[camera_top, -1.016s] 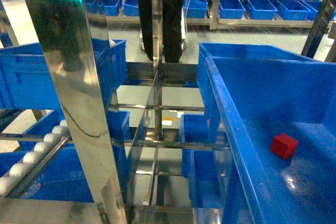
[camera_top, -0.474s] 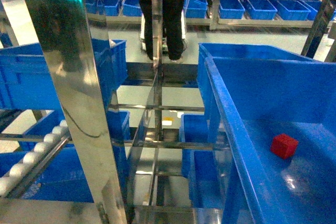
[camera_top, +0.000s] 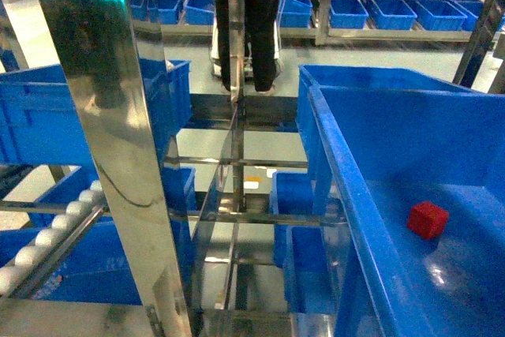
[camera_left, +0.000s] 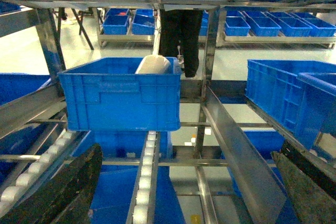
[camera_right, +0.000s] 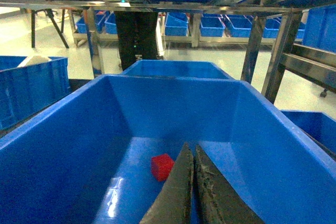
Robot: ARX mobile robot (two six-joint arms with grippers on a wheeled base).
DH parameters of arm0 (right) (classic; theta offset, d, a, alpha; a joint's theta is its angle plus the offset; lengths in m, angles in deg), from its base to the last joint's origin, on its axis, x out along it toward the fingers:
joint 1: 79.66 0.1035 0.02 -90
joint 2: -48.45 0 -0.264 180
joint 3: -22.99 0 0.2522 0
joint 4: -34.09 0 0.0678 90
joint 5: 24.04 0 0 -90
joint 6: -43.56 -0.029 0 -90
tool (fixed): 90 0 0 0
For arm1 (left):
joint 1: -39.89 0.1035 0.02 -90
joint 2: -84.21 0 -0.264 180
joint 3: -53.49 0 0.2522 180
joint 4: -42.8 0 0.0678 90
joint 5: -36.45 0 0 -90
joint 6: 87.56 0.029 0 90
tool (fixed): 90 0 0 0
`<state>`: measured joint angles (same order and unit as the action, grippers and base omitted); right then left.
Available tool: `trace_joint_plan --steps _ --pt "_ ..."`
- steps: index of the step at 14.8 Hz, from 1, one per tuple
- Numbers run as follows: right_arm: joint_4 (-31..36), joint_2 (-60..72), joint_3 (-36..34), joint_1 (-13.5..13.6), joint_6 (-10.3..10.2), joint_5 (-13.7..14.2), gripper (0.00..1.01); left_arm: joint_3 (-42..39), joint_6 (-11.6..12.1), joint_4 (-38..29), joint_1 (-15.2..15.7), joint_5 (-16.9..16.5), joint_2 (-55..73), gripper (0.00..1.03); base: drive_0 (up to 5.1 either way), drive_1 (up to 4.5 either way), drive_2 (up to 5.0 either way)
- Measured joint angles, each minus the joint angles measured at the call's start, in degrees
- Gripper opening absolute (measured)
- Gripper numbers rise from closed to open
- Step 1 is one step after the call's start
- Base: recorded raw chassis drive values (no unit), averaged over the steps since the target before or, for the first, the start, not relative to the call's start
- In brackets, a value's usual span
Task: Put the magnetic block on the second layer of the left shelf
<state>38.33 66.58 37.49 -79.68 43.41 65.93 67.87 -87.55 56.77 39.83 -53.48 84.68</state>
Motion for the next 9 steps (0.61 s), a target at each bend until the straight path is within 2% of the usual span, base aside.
trace_joint_plan --steps 7,8,9 --pt "-8.9 -8.7 0.0 0.0 0.0 0.0 0.02 0.0 0.0 0.0 0.0 0.0 0.0 0.98 0.0 0.0 0.0" --pt "-17.7 -14.8 0.0 0.0 0.0 0.0 0.02 0.0 0.0 0.0 0.0 0.1 0.0 0.98 0.0 0.0 0.0" --pt "-17.6 -18.0 0.0 0.0 0.0 0.0 0.02 0.0 0.0 0.1 0.0 0.0 0.0 0.98 0.0 0.0 0.0"
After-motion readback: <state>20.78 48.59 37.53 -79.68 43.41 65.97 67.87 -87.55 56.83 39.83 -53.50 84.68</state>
